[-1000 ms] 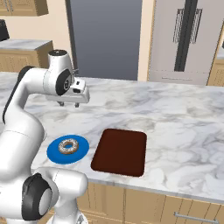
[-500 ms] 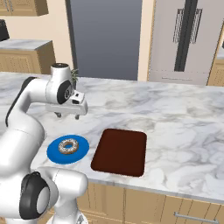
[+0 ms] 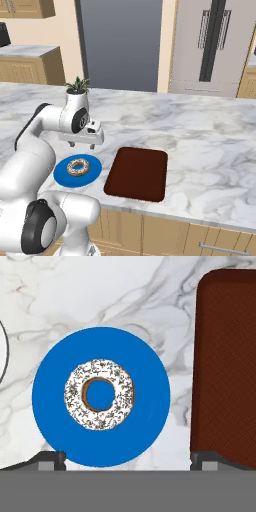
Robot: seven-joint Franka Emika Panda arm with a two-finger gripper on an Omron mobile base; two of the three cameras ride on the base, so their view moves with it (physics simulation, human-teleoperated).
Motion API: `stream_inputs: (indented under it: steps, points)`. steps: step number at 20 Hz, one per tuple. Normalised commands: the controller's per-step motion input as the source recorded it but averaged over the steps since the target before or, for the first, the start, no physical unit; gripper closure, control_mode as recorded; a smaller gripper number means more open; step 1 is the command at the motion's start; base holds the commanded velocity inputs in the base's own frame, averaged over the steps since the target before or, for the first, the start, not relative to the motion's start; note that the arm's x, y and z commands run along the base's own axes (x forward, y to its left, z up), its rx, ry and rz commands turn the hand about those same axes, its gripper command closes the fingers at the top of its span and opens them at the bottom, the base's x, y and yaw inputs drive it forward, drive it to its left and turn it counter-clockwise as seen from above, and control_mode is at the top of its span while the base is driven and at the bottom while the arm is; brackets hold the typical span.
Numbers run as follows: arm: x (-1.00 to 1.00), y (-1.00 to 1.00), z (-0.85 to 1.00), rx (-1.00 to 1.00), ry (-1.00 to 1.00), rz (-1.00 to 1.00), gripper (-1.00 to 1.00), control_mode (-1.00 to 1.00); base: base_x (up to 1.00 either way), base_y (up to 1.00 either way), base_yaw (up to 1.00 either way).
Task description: Move the dessert items from the plates to the tray.
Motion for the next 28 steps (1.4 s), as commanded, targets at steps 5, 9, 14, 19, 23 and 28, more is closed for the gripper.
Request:
stream_inputs:
  steps: [5,9,14,19,23,28]
  points:
    - [0.24,0.05,-0.44,0.0,0.01,0.0,-1.0,-1.0,0.0,0.0,0.0]
    - [0.17,0.04,-0.21,0.0,-0.01,-0.08,-1.0,-1.0,0.0,0.0,0.0]
    - [0.0,0.0,-0.39,0.0,0.01,-0.09,-1.0,-1.0,0.0,0.0,0.0]
    - [0.04,0.02,-0.35,0.0,0.0,-0.01,-1.0,-1.0,0.0,0.0,0.0]
    - [0.12,0.01,-0.38,0.0,0.0,0.0,-1.0,-1.0,0.0,0.0,0.0]
    - [0.12,0.15,-0.38,0.0,0.0,0.0,-1.0,-1.0,0.0,0.0,0.0]
